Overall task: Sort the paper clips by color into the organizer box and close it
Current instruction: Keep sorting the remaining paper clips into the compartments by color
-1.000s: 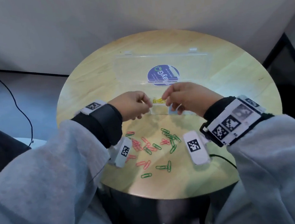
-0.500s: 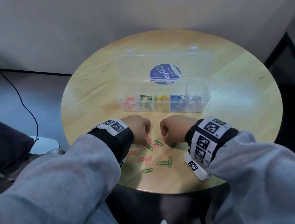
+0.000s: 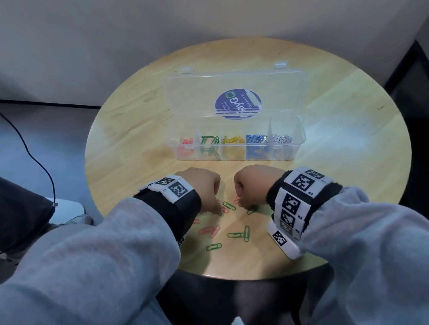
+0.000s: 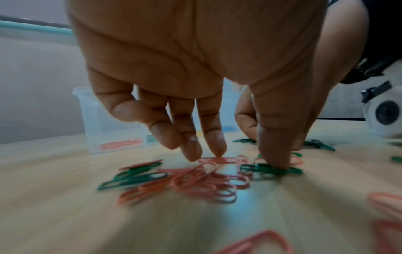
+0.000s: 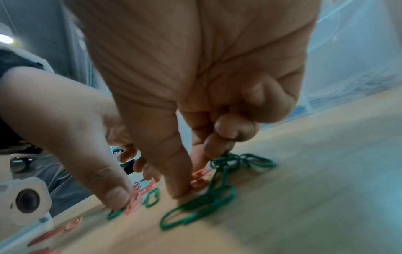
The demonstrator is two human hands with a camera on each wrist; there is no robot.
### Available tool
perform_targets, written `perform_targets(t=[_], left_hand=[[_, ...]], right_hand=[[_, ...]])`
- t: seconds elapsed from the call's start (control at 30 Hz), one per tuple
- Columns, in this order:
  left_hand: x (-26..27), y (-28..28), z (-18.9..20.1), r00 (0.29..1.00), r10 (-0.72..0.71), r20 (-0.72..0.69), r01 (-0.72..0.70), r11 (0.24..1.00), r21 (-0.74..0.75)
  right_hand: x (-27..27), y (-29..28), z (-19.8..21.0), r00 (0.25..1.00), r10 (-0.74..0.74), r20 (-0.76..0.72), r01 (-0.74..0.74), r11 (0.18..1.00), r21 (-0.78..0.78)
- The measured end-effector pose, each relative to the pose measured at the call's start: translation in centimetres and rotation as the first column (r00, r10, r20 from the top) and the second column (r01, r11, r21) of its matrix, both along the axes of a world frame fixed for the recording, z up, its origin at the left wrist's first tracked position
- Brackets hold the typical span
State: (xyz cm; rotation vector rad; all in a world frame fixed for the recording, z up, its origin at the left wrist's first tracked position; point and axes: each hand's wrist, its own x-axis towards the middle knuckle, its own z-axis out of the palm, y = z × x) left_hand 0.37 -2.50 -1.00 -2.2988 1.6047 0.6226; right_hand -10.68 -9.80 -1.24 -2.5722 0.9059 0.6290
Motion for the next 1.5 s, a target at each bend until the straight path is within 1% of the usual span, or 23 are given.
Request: perform_targets(t=[0.23, 0.33, 0.5, 0.57, 0.63, 0.67, 0.7, 0.73, 0.77, 0.8, 0.87, 0.9, 0.97, 1.0, 1.03, 1.1, 1.13, 1.17, 1.23, 1.27, 1.3, 1.4, 1.5], left_hand=[[-1.5, -0.4, -0.1, 1.000, 0.015, 0.000, -0.015, 1.000, 0.000], [-1.6, -0.7, -0.1, 0.999, 0.051, 0.000, -0.051, 0.999, 0.004], [-1.5, -0.9, 0.2, 0.999, 0.035, 0.014, -0.035, 0.998, 0.059], [-1.0, -0.9, 0.5, 0.996, 0.077, -0.042, -0.076, 0.997, 0.032], [0.1, -0.8, 1.1, 0.974, 0.159, -0.159, -0.165, 0.986, -0.024], [0.8, -0.8, 1.4, 0.935, 0.227, -0.272, -0.249, 0.967, -0.046], [1.5, -0.8, 1.9, 0.847, 0.314, -0.428, -0.364, 0.931, -0.037], [2.0, -0.7, 2.5, 0.712, 0.397, -0.579, -0.484, 0.875, 0.005], [2.4, -0.7, 3.0, 0.562, 0.456, -0.690, -0.587, 0.808, 0.055], [2.6, -0.5, 3.4, 0.443, 0.483, -0.755, -0.663, 0.743, 0.087], [3.0, -0.3, 3.9, 0.320, 0.494, -0.808, -0.747, 0.657, 0.106], [3.1, -0.3, 3.9, 0.303, 0.491, -0.816, -0.756, 0.646, 0.107], [3.5, -0.1, 3.5, 0.325, 0.518, -0.791, -0.751, 0.650, 0.117], [3.6, 0.0, 3.3, 0.363, 0.540, -0.759, -0.727, 0.674, 0.132], [3.7, 0.1, 3.2, 0.458, 0.544, -0.703, -0.671, 0.731, 0.128], [3.7, 0.4, 2.9, 0.748, 0.439, -0.497, -0.469, 0.880, 0.072], [3.6, 0.6, 2.7, 0.869, 0.351, -0.349, -0.360, 0.932, 0.041], [3.3, 0.8, 2.6, 0.944, 0.265, -0.197, -0.266, 0.964, 0.023], [3.1, 0.9, 2.4, 0.981, 0.181, -0.064, -0.179, 0.983, 0.026], [3.1, 0.9, 2.2, 0.984, 0.170, -0.057, -0.168, 0.985, 0.037], [3.2, 0.8, 2.1, 0.983, 0.172, -0.068, -0.168, 0.984, 0.050], [3.6, 0.7, 2.1, 0.980, 0.175, -0.095, -0.170, 0.984, 0.052], [4.2, 0.7, 2.0, 0.970, 0.209, -0.126, -0.201, 0.977, 0.073]], right_hand=[[0.0, 0.0, 0.0, 0.998, 0.035, -0.056, -0.033, 0.999, 0.032], [-0.1, 0.0, -0.1, 0.999, 0.037, -0.035, -0.036, 0.999, 0.041], [-0.5, -0.5, 0.2, 0.999, 0.034, -0.023, -0.032, 0.993, 0.112], [-1.0, -1.1, 0.7, 0.999, -0.028, 0.034, 0.022, 0.986, 0.166], [-1.5, -2.1, 1.5, 0.989, -0.103, 0.104, 0.076, 0.969, 0.235], [-1.8, -2.6, 1.9, 0.979, -0.148, 0.141, 0.101, 0.950, 0.294], [-2.1, -3.0, 2.1, 0.963, -0.206, 0.175, 0.129, 0.919, 0.373], [-2.2, -3.3, 2.2, 0.935, -0.282, 0.216, 0.153, 0.869, 0.471], [-2.3, -3.5, 2.1, 0.891, -0.381, 0.246, 0.174, 0.788, 0.590], [-2.2, -3.6, 1.9, 0.834, -0.489, 0.256, 0.184, 0.683, 0.707], [-1.9, -3.4, 1.5, 0.736, -0.642, 0.216, 0.178, 0.492, 0.852], [-1.7, -3.3, 1.3, 0.710, -0.680, 0.181, 0.184, 0.428, 0.885], [-1.3, -2.9, 1.1, 0.693, -0.710, 0.124, 0.203, 0.357, 0.912], [-1.1, -2.6, 1.0, 0.692, -0.714, 0.109, 0.209, 0.342, 0.916], [-0.9, -2.3, 1.0, 0.690, -0.717, 0.099, 0.212, 0.331, 0.919], [-0.4, -1.8, 1.0, 0.690, -0.719, 0.088, 0.233, 0.335, 0.913], [-0.3, -1.7, 0.9, 0.703, -0.705, 0.093, 0.255, 0.372, 0.892], [-0.2, -1.5, 0.9, 0.737, -0.665, 0.119, 0.268, 0.449, 0.852], [-0.1, -1.1, 1.0, 0.854, -0.479, 0.201, 0.239, 0.706, 0.666], [-0.1, -0.8, 1.0, 0.911, -0.344, 0.226, 0.184, 0.831, 0.525], [-0.1, -0.6, 0.9, 0.948, -0.230, 0.222, 0.125, 0.906, 0.404], [0.1, 0.5, 0.7, 0.994, -0.032, 0.104, 0.003, 0.963, 0.271], [0.5, 1.2, 0.4, 0.996, 0.065, 0.066, -0.079, 0.971, 0.224]])
